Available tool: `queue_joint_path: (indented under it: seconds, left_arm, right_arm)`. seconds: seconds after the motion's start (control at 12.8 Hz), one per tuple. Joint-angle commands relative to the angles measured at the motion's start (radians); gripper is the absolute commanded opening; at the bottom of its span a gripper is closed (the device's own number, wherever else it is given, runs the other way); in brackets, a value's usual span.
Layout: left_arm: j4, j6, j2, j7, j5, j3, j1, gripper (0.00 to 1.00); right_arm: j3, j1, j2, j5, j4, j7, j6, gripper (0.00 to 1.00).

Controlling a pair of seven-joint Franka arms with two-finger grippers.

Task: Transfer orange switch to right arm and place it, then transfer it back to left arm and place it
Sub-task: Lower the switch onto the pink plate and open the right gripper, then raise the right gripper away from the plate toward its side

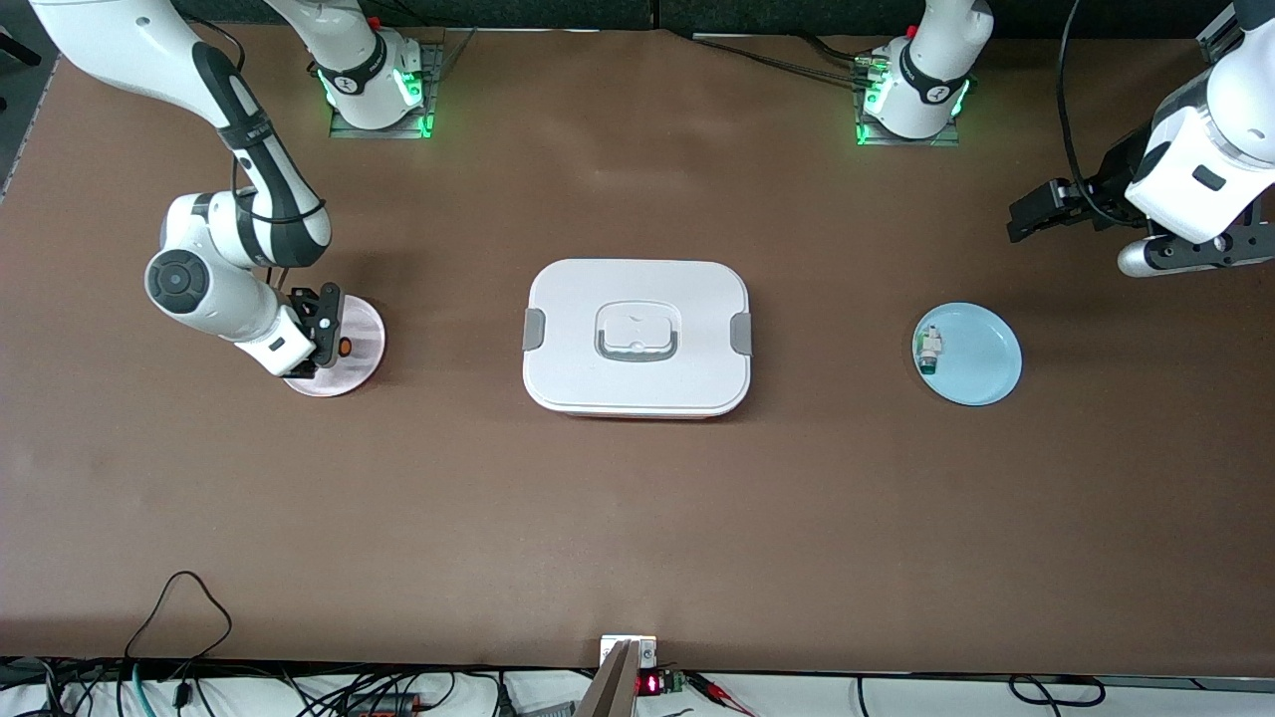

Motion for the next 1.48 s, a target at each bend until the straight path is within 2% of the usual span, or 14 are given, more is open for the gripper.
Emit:
queue_joint_path:
  seconds: [0.0, 0.16, 0.31, 0.55, 0.78, 1.01, 1.25, 1.4]
  left_arm:
    - [0.011, -0.01, 0.001, 0.027, -0.007, -0.002, 0.006, 1.0]
    - [0.008, 0.022, 0.001, 0.092, 0.001, 0.0, 0.003, 1.0]
    - [0.008, 0.037, 0.002, 0.149, 0.017, 0.0, 0.008, 1.0]
    - [0.001, 0.036, 0.001, 0.151, 0.021, 0.001, 0.015, 1.0]
    - [0.0, 0.033, 0.001, 0.151, 0.021, 0.007, 0.017, 1.0]
    - [-0.009, 0.034, 0.004, 0.184, 0.022, 0.014, 0.06, 1.0]
    - [-0.009, 0.036, 0.008, 0.212, 0.082, 0.011, 0.066, 1.0]
    - [-0.014, 0.036, 0.01, 0.217, 0.08, 0.012, 0.074, 1.0]
  right_arm:
    - [0.013, -0.006, -0.042, 0.063, 0.109, 0.006, -0.17, 1.0]
    - [0.013, -0.001, -0.043, 0.1, 0.196, 0.008, -0.25, 1.0]
    - [0.013, -0.001, -0.057, 0.124, 0.238, 0.011, -0.272, 1.0]
    - [0.012, -0.001, -0.1, 0.166, 0.288, 0.147, -0.305, 1.0]
    - [0.012, 0.022, -0.121, 0.17, 0.397, 0.452, -0.432, 1.0]
    - [0.009, 0.025, -0.126, 0.209, 0.497, 0.858, -0.538, 1.0]
    - [0.01, 0.054, -0.146, 0.212, 0.534, 1.311, -0.592, 1.0]
    - [0.009, 0.089, -0.153, 0.19, 0.601, 1.466, -0.708, 1.0]
